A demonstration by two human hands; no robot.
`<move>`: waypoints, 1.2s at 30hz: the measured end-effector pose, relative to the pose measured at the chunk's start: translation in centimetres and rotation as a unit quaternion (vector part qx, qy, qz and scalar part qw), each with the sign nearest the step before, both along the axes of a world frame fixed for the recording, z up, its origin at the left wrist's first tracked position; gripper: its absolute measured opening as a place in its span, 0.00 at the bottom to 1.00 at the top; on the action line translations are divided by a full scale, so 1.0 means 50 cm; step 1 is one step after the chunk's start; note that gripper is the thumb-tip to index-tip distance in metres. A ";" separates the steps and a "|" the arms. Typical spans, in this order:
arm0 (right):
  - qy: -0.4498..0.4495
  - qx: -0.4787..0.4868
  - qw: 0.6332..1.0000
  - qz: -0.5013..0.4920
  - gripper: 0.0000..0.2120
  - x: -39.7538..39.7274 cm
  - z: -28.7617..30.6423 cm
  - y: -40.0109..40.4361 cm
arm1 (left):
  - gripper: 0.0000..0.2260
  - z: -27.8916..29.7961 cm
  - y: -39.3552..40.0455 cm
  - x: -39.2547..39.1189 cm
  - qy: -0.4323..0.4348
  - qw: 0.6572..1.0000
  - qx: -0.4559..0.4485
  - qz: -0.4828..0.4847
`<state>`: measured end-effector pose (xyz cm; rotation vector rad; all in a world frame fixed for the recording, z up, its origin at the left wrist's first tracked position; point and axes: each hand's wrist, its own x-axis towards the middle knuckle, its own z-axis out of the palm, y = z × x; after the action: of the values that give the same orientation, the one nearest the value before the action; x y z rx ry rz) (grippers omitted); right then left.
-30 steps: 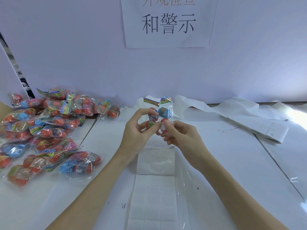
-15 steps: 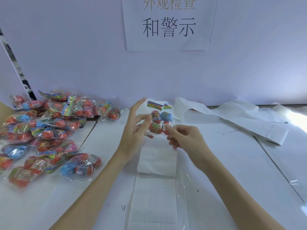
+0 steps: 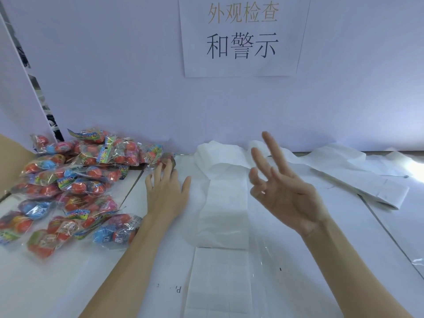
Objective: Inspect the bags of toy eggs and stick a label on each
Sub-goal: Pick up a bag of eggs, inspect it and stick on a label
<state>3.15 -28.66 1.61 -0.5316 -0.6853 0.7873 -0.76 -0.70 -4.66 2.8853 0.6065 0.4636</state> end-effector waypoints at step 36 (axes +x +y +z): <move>-0.012 -0.248 0.917 -0.311 0.14 -0.004 -0.045 0.060 | 0.18 0.075 -0.149 -0.031 -0.354 0.830 -0.346 -0.255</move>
<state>2.94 -25.65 -0.66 -1.1562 -0.2911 0.3401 -2.32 -8.13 -0.91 1.8536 -0.1253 0.9142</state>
